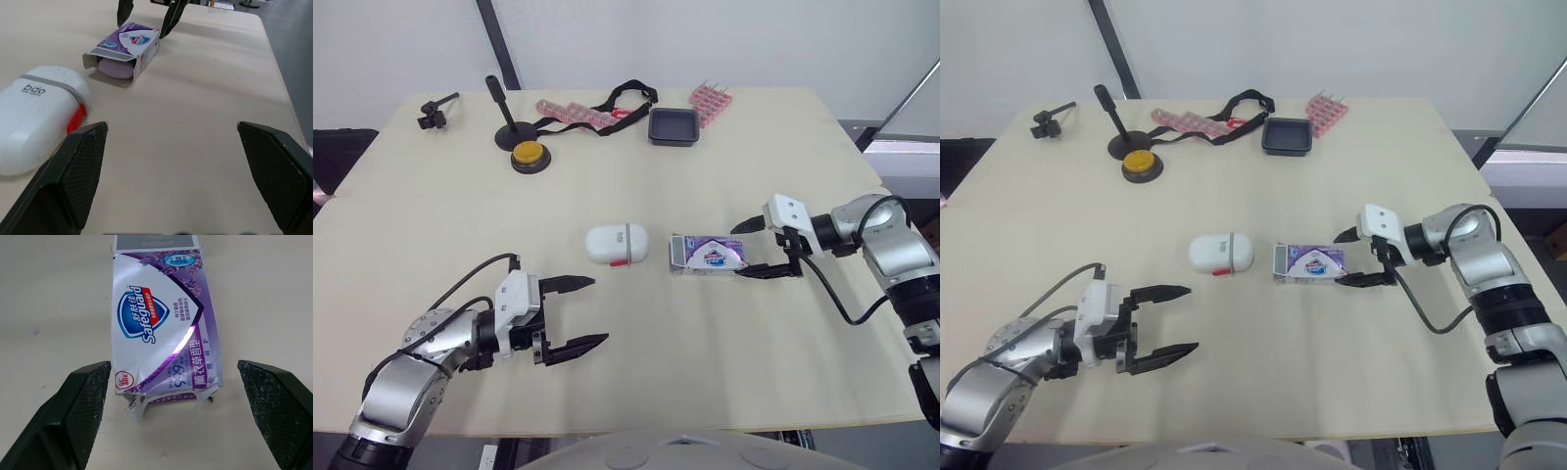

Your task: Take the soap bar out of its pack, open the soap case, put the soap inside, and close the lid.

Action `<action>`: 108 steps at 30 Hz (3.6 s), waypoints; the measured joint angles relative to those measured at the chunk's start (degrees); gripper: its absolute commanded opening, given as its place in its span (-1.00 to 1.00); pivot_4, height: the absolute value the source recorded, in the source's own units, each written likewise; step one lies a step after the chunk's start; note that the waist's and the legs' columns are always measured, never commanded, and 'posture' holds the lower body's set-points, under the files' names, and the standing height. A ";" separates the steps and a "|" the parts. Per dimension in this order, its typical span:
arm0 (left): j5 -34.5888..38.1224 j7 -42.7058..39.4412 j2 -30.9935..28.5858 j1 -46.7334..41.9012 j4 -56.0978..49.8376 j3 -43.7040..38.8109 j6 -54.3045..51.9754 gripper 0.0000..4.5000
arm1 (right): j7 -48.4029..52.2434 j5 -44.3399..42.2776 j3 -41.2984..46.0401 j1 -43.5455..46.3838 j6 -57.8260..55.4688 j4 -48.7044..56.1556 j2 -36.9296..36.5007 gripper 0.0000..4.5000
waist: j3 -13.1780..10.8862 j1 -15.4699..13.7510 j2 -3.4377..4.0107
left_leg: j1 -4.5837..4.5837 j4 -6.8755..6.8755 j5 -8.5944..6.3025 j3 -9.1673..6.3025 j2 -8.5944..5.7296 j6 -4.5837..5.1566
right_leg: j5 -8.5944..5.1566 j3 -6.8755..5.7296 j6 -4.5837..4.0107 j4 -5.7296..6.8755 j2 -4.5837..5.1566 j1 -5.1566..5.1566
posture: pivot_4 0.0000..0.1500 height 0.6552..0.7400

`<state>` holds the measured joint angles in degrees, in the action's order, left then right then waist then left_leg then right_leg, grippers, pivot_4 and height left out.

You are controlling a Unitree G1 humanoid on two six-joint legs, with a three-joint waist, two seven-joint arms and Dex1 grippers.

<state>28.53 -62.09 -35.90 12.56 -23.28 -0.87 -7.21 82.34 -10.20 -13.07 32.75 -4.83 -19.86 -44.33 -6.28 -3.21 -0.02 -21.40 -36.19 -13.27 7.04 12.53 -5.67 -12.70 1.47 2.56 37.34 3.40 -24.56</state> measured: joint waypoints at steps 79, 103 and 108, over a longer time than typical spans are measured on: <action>-0.39 1.81 1.79 -2.81 -0.43 0.99 0.95 1.00 | 6.50 6.34 -2.71 6.06 -6.23 5.90 -9.11 0.17 | 0.03 -0.58 0.00 | -0.01 -0.28 0.00 0.03 0.04 0.11 | 0.02 -0.07 -0.03 0.17 0.06 -0.12 | 1.00 0.74; 0.79 2.30 0.98 -6.66 -2.18 2.01 -3.88 1.00 | 6.95 -2.18 1.11 3.99 -7.93 11.63 -26.04 0.17 | 0.02 -1.13 0.04 | -0.05 -0.29 -0.01 0.08 0.04 0.14 | 0.01 -0.03 -0.03 0.16 0.07 -0.12 | 1.00 0.74; 0.77 1.62 0.96 -6.96 -1.21 2.00 -3.84 1.00 | 6.49 -3.21 6.25 2.35 -9.01 7.72 -27.29 0.17 | 0.02 -1.17 0.04 | -0.07 -0.31 -0.02 0.09 0.04 0.16 | 0.01 -0.03 -0.03 0.16 0.07 -0.12 | 1.00 0.74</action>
<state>29.30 -60.46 -34.94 5.59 -24.49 1.13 -11.05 88.83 -13.41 -6.83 35.10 -13.84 -12.14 -71.63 -6.26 -4.39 0.01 -21.47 -36.50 -13.29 7.13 12.57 -5.51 -12.68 1.44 2.53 37.50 3.47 -24.67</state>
